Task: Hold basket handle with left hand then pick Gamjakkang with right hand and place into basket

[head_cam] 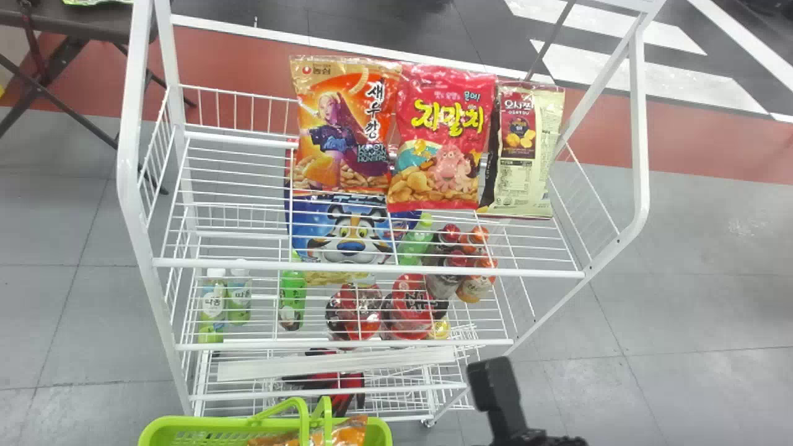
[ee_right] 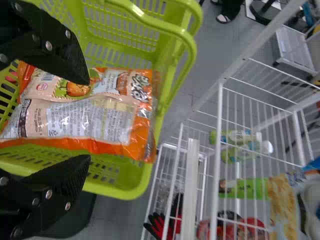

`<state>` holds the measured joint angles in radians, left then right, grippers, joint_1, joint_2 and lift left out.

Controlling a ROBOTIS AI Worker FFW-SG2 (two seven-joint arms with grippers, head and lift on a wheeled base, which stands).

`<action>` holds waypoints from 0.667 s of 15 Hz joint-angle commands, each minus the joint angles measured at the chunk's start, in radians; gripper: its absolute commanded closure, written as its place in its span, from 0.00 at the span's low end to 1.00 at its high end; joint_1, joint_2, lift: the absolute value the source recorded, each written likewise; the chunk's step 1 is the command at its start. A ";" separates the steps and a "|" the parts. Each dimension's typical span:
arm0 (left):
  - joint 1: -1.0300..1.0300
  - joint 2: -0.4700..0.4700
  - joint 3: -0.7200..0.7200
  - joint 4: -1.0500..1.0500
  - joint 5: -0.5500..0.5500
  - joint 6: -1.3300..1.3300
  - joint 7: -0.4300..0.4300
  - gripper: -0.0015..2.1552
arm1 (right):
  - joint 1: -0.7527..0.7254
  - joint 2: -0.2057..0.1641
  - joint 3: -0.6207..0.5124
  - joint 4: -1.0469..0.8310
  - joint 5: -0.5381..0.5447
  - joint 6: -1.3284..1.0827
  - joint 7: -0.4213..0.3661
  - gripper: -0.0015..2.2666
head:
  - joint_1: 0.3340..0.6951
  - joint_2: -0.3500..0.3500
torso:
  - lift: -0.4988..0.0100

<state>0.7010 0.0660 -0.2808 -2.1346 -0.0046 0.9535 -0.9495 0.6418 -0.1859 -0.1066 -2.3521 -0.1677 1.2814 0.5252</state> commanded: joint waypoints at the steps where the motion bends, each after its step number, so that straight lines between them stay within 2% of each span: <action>1: 0.000 0.000 0.000 0.002 0.000 0.000 0.000 0.99 | 0.007 0.036 -0.054 -0.058 -0.029 -0.104 -0.031 0.03 | 1.00 0.00 | 0.94; 5: -0.003 -0.002 -0.004 0.019 -0.001 0.000 -0.002 0.99 | 0.009 0.076 -0.047 -0.018 -0.070 -0.693 -0.099 0.02 | 1.00 0.00 | 0.94; 7: -0.006 -0.003 -0.006 0.027 -0.001 -0.003 -0.002 0.99 | 0.018 0.082 0.018 0.051 -0.061 -0.951 -0.197 0.03 | 1.00 0.00 | 0.94; 10: -0.011 -0.003 -0.006 0.047 0.002 -0.021 -0.005 0.99 | 0.048 0.109 0.080 0.119 -0.041 -1.202 -0.300 0.04 | 1.00 0.00 | 0.94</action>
<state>0.6928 0.0643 -0.2869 -2.0990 -0.0048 0.9426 -0.9523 0.6712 -0.0898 -0.0576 -2.2666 -0.2184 0.2155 0.2517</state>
